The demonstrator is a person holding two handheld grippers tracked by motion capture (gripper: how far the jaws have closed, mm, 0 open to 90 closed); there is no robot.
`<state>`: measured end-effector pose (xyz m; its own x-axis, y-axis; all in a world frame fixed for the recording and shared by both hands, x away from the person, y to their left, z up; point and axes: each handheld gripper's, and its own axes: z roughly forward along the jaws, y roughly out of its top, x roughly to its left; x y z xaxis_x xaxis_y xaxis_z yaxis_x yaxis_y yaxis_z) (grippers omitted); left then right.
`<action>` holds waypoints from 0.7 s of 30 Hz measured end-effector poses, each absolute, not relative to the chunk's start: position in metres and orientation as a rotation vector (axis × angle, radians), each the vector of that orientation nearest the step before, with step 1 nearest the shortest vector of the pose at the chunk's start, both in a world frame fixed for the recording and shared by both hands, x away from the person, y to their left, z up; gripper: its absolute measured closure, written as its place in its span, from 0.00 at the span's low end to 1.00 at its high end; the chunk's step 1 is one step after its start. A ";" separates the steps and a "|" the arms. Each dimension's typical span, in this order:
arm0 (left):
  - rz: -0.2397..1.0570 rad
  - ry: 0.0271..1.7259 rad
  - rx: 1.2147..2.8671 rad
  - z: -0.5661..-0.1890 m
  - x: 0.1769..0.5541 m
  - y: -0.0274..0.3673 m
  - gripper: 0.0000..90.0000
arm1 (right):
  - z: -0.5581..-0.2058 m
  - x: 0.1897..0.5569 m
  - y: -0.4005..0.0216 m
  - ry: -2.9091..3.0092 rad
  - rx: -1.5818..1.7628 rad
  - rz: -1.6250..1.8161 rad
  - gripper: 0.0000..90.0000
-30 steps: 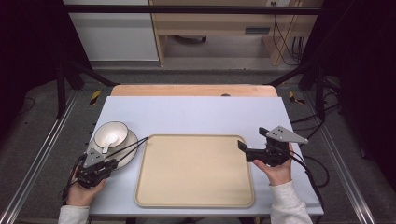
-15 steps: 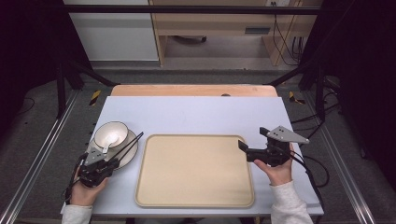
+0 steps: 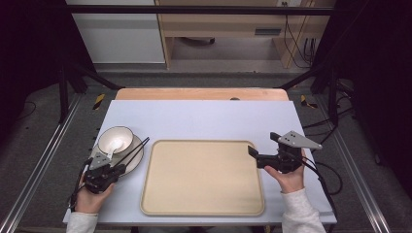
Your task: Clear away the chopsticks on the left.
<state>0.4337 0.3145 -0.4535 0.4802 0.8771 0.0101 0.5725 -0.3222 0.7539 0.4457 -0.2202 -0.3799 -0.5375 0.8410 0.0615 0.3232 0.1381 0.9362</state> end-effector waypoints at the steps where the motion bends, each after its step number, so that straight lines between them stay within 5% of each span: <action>1: 0.554 1.201 2.011 -0.453 0.433 0.314 0.95 | -0.380 0.446 -0.220 1.932 1.113 1.395 0.07; 21: 0.595 1.190 1.888 -0.428 0.411 0.278 0.95 | -0.377 0.444 -0.224 1.908 1.122 1.387 0.04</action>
<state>0.4110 0.2784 -0.4284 0.4449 0.8951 -0.0280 0.5140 -0.2297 0.8265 0.4445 -0.2244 -0.3771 -0.5192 0.8528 0.0559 0.3167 0.1312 0.9394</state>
